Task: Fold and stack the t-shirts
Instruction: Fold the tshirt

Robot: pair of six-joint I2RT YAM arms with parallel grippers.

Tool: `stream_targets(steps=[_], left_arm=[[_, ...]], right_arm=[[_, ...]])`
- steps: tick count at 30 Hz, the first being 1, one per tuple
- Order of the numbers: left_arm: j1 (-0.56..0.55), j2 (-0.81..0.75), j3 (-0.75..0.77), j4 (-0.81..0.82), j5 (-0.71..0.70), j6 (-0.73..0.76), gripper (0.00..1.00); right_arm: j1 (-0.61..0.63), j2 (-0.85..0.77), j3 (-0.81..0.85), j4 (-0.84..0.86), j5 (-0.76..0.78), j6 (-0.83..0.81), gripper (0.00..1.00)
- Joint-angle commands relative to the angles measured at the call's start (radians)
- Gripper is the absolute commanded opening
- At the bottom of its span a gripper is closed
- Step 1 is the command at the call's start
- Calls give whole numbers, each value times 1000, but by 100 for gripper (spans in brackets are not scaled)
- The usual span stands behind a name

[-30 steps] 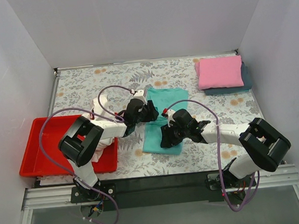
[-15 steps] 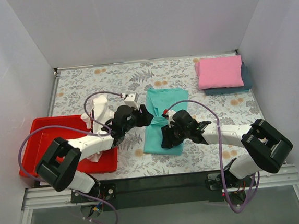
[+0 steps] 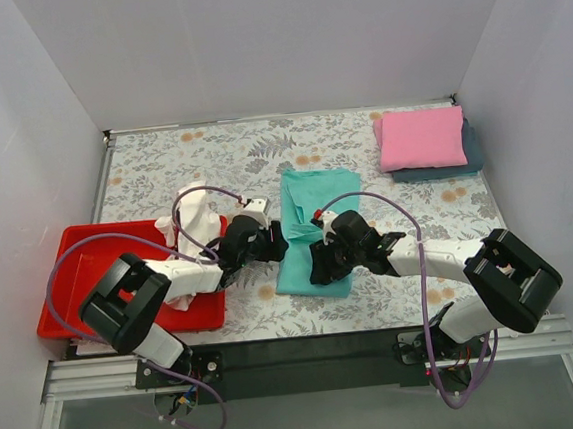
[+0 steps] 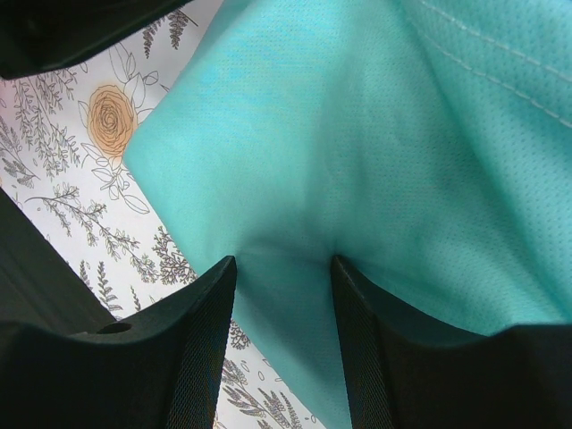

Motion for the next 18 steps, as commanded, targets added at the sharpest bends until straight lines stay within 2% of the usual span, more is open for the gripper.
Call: stream_targets(steps=[1, 12, 18], left_arm=[[-6, 33, 47, 38, -21, 50, 50], [-38, 69, 51, 157, -21, 116, 50], [-41, 145, 82, 177, -8, 165, 49]], right_arm=[[5, 14, -45, -163, 47, -11, 43], [7, 28, -43, -157, 45, -8, 43], [5, 30, -42, -157, 44, -8, 43]])
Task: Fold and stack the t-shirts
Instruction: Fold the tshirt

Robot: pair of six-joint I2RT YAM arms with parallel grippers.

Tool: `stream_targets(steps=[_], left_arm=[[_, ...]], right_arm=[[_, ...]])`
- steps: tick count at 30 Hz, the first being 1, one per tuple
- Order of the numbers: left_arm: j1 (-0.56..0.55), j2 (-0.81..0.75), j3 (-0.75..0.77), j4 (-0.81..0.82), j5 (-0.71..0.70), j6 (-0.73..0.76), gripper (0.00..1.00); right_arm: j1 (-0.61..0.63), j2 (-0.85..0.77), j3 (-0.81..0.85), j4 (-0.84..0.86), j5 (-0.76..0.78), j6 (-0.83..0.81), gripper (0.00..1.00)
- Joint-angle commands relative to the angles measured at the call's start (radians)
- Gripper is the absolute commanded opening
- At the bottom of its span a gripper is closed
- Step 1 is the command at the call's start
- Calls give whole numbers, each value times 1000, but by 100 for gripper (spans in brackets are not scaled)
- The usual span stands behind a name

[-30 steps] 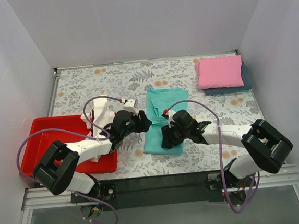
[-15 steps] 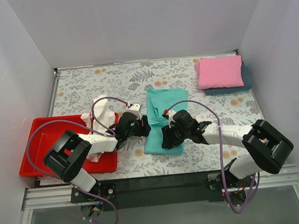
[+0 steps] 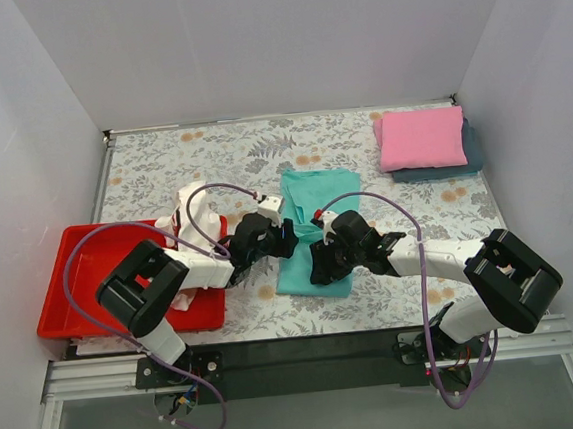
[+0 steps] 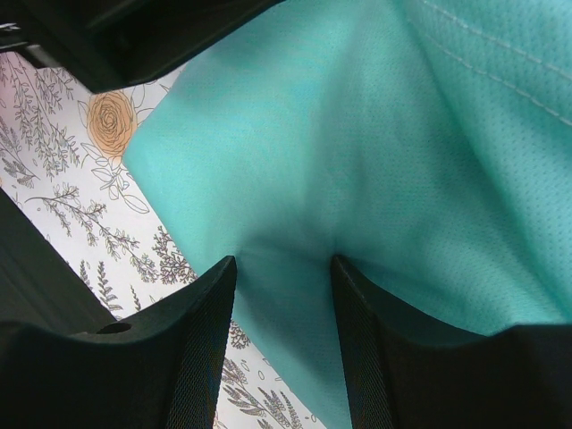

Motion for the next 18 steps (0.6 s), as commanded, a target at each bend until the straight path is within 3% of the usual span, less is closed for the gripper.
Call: stream_targets(steps=[1, 18], left_arm=[[-5, 24, 31, 41, 0, 53, 48], [-5, 88, 68, 90, 4, 88, 29]], right_arm=[[7, 31, -43, -154, 44, -10, 43], [7, 33, -46, -154, 47, -3, 43]])
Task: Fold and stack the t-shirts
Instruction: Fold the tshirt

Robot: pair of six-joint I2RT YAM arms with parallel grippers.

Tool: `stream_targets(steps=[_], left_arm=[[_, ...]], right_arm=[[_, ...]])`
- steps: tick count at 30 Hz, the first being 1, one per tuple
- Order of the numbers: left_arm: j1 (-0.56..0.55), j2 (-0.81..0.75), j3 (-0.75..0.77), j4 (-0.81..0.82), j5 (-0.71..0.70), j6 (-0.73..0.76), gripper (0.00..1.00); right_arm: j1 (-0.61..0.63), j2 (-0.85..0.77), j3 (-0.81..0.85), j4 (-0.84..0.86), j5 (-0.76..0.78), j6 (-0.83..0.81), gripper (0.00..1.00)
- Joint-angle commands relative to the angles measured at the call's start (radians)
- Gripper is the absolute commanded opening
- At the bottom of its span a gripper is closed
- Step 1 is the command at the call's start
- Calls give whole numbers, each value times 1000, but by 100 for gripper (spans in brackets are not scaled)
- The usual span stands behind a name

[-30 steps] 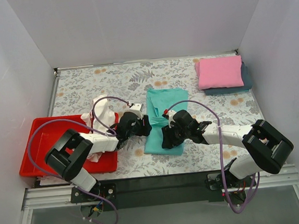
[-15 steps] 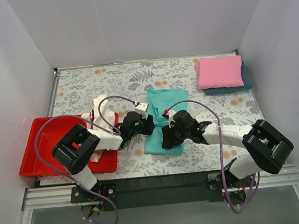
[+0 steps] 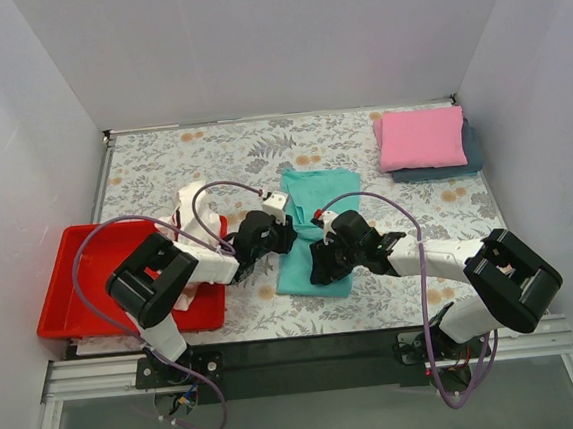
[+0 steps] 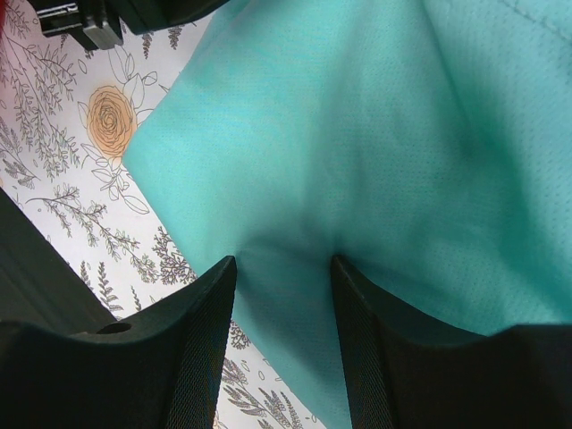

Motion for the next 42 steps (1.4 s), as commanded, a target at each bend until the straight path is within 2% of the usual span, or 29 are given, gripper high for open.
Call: stream_targets(steps=[1, 5, 7, 14, 17, 23, 36, 42], left_arm=[[-4, 8, 30, 26, 4, 32, 28], [-4, 28, 33, 35, 19, 44, 15], [-4, 38, 37, 23, 22, 50, 0], [10, 6, 74, -45, 31, 158, 0], [46, -4, 129, -147, 155, 219, 0], [74, -6, 229, -304, 251, 293, 0], [94, -23, 330, -459, 262, 424, 0], [109, -12, 382, -476, 263, 468, 0]], right_arm=[[5, 31, -46, -154, 48, -5, 43], [5, 34, -50, -154, 51, -6, 43], [5, 39, -53, -156, 60, -6, 43], [5, 40, -69, -190, 86, -6, 42], [7, 17, -76, -220, 111, -8, 42], [5, -3, -73, -265, 138, -12, 42], [5, 4, -73, -291, 137, -28, 42], [4, 4, -72, -300, 137, -31, 42]])
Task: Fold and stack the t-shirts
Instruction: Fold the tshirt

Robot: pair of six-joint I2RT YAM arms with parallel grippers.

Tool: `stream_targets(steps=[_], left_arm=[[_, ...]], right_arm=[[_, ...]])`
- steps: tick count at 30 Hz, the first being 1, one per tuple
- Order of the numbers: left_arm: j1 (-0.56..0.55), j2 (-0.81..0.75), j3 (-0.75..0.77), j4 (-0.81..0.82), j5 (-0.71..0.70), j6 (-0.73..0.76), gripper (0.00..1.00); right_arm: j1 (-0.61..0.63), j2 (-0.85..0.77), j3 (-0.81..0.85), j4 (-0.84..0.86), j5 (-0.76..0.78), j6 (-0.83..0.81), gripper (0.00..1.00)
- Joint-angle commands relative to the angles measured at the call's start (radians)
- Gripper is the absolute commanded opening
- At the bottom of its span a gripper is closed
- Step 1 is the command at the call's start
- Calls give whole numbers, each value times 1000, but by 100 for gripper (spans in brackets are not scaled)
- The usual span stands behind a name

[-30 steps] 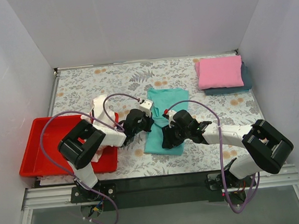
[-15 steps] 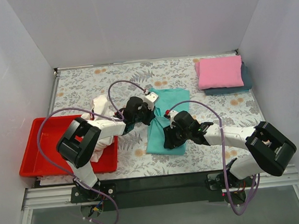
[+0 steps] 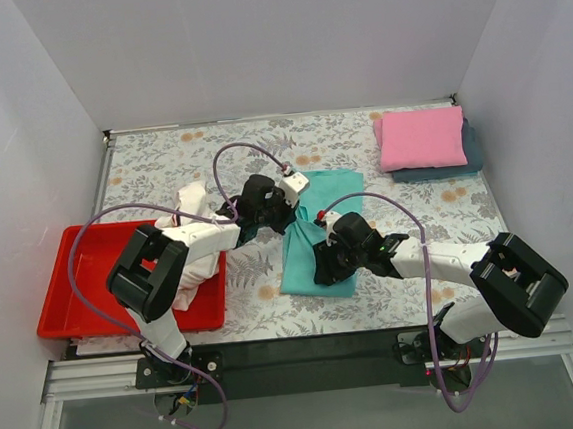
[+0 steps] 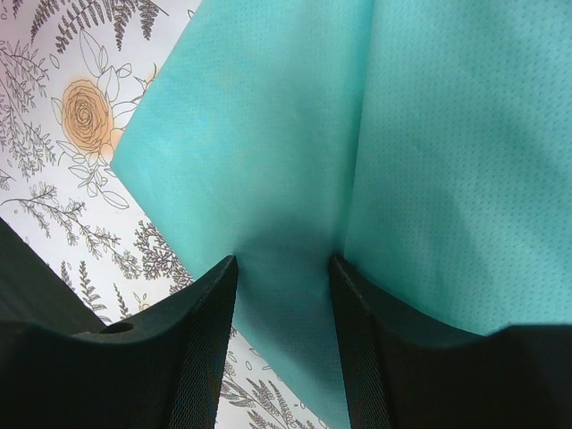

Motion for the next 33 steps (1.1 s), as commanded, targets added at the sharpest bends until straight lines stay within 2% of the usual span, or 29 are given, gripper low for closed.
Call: stream_targets(steps=[1, 6, 11, 16, 19, 21, 25, 28, 29, 31, 33], left_arm=[[18, -46, 65, -12, -5, 62, 0], [26, -24, 79, 18, 15, 80, 0], [37, 34, 90, 46, -3, 85, 5], [47, 60, 58, 173, -33, 94, 9], [52, 69, 47, 258, -54, 96, 13], [57, 80, 60, 282, -65, 91, 19], [60, 76, 74, 302, -118, 53, 22], [61, 25, 47, 308, -143, -39, 29], [61, -18, 35, 299, -146, -120, 31], [58, -70, -2, 276, -142, -206, 40], [38, -165, -106, 290, -143, -313, 45]], right_arm=[[-1, 36, -58, -256, 78, -29, 42], [1, 20, -54, -258, 77, -28, 42], [-1, 9, -55, -261, 75, -23, 42], [-1, 0, -55, -261, 78, -22, 42], [-1, 3, -50, -261, 78, -22, 42], [-1, 6, -49, -261, 78, -22, 42], [1, -4, -49, -259, 85, -22, 42], [-1, -21, -34, -256, 88, -23, 44], [-1, -32, -27, -256, 88, -26, 45], [-1, -44, 6, -257, 100, -34, 50], [-1, -64, 37, -264, 104, -46, 56]])
